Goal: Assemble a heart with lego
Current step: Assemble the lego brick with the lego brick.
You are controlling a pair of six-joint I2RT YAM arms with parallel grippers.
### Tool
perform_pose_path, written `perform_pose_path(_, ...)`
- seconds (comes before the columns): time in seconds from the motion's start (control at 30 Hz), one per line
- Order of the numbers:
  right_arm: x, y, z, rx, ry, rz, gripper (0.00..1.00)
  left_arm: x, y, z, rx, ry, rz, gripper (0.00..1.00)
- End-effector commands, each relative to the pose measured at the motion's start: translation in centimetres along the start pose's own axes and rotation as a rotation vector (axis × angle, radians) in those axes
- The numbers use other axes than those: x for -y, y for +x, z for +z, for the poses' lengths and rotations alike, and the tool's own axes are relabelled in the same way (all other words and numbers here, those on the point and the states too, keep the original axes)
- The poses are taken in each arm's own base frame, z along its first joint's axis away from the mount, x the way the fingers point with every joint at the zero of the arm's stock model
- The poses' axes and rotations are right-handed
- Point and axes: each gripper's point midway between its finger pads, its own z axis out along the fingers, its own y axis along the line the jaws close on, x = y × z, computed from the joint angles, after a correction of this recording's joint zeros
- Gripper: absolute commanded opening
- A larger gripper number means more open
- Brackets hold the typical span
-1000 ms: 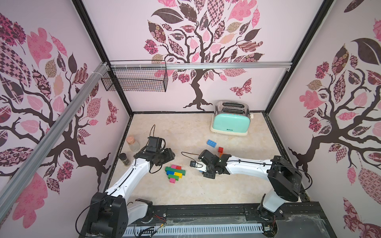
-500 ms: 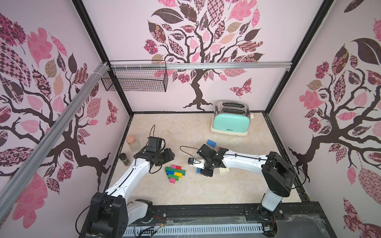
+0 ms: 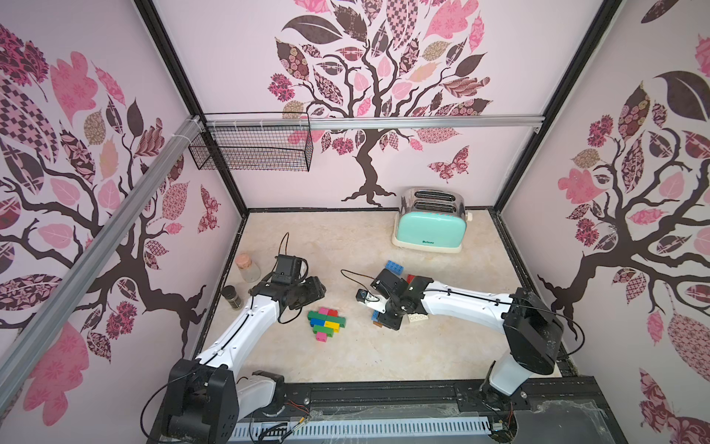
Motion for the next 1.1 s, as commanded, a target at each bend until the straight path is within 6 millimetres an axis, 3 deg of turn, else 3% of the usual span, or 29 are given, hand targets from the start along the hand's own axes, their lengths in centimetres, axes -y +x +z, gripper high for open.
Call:
perform_pose_path(0.0, 0.5, 0.0, -0.4, -0.028, 0.036, 0.105, 0.28, -0.3, 0.1, -0.1, 0.013, 0.004, 0.002, 0.61)
perform_pose_path(0.13, -0.3, 0.1, 0.1, -0.015, 0.006, 0.155, 0.28, -0.3, 0.1, -0.2, 0.022, 0.007, -0.002, 0.61)
perform_pose_path(1.07, -0.5, 1.0, 2.5, -0.051, 0.006, 0.156, 0.29, -0.2, 0.0, -0.1, 0.022, 0.011, -0.004, 0.61)
